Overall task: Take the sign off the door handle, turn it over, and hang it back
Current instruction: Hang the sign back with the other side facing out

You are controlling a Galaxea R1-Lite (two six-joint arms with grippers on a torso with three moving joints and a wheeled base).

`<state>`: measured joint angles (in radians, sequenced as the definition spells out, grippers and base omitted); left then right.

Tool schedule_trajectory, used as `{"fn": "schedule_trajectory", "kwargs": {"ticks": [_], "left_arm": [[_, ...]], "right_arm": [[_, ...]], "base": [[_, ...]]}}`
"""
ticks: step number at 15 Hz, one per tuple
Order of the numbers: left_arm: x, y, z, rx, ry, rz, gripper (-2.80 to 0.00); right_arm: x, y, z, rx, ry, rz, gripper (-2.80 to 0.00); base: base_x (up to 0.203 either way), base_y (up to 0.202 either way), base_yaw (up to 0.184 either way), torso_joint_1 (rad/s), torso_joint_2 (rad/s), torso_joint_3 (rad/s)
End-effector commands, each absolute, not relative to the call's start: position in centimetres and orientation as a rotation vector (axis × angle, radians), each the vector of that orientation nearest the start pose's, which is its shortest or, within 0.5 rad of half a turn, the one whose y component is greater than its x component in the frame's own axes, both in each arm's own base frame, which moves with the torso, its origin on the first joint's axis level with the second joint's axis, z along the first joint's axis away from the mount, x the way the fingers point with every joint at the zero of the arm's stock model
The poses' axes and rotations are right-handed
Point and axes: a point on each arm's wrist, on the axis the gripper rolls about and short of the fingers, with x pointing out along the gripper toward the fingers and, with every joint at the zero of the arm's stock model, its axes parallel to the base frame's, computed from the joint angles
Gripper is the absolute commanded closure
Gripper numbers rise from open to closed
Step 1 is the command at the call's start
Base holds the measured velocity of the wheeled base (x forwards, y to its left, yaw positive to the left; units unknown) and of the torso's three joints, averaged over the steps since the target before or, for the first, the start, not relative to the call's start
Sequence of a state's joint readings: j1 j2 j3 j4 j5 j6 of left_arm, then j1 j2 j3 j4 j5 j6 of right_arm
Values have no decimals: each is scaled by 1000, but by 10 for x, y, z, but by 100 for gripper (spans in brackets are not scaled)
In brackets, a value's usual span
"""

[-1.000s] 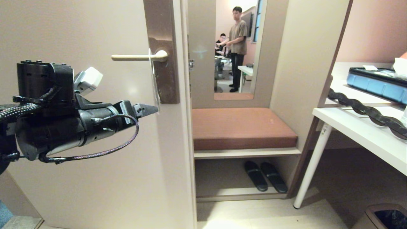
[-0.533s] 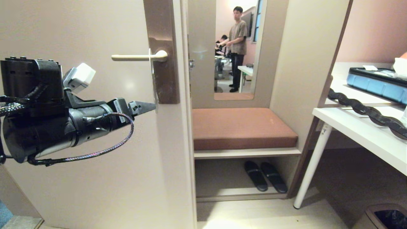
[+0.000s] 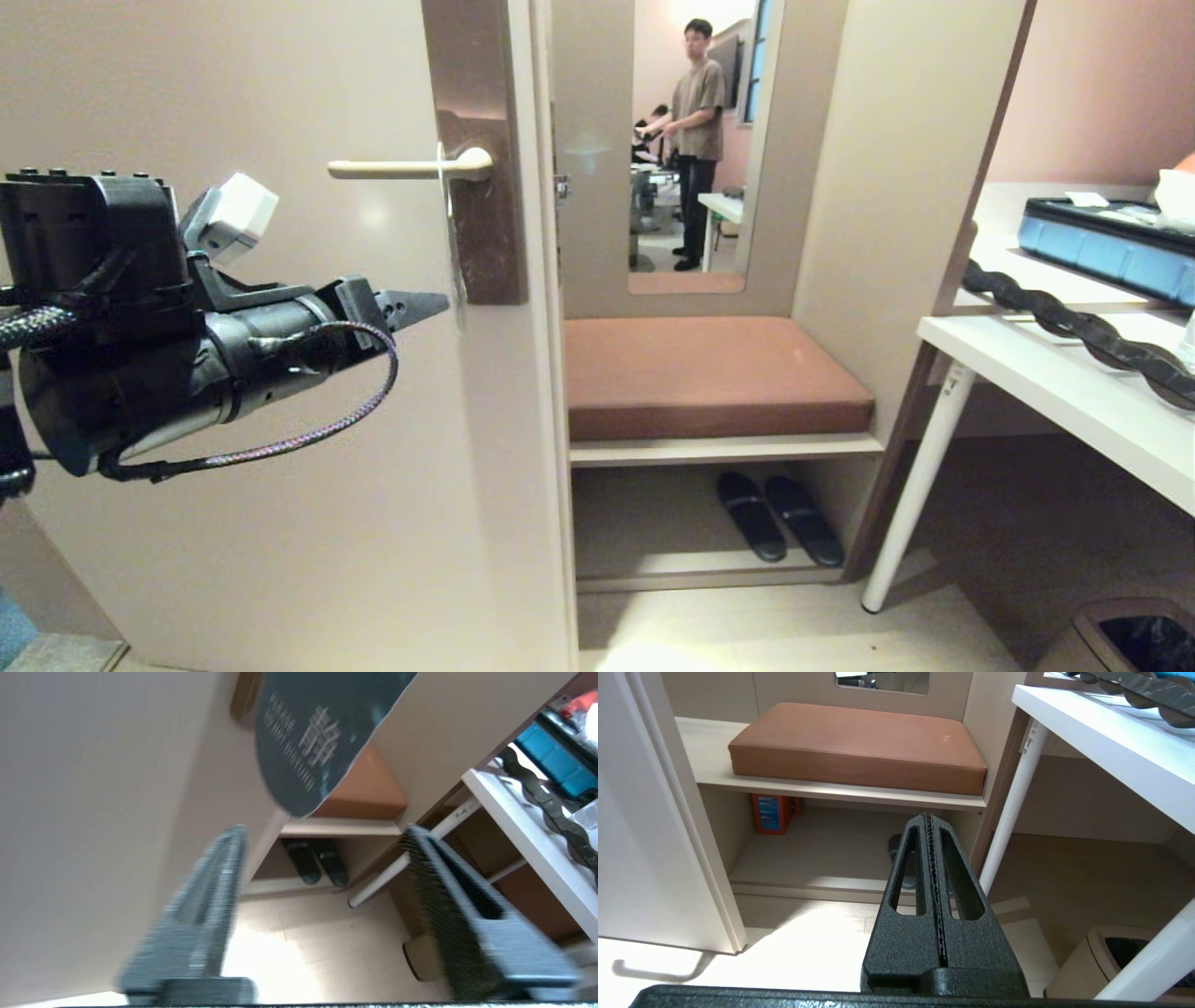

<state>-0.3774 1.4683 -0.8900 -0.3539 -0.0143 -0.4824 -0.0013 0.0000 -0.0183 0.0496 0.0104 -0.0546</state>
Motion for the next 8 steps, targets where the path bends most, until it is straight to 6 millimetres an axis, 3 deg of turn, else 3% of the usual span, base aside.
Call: {"fn": "schedule_trajectory", "kwargs": {"ticks": [1, 8], "left_arm": [[245, -97, 235, -412, 331, -325, 0], [258, -103, 233, -395, 337, -332, 0]], "right_arm": [[-24, 0, 75, -55, 32, 10, 0], [-24, 0, 76, -55, 30, 10, 0]], "base": [[0, 0, 0, 0, 0, 0], [0, 0, 0, 0, 0, 0]]}}
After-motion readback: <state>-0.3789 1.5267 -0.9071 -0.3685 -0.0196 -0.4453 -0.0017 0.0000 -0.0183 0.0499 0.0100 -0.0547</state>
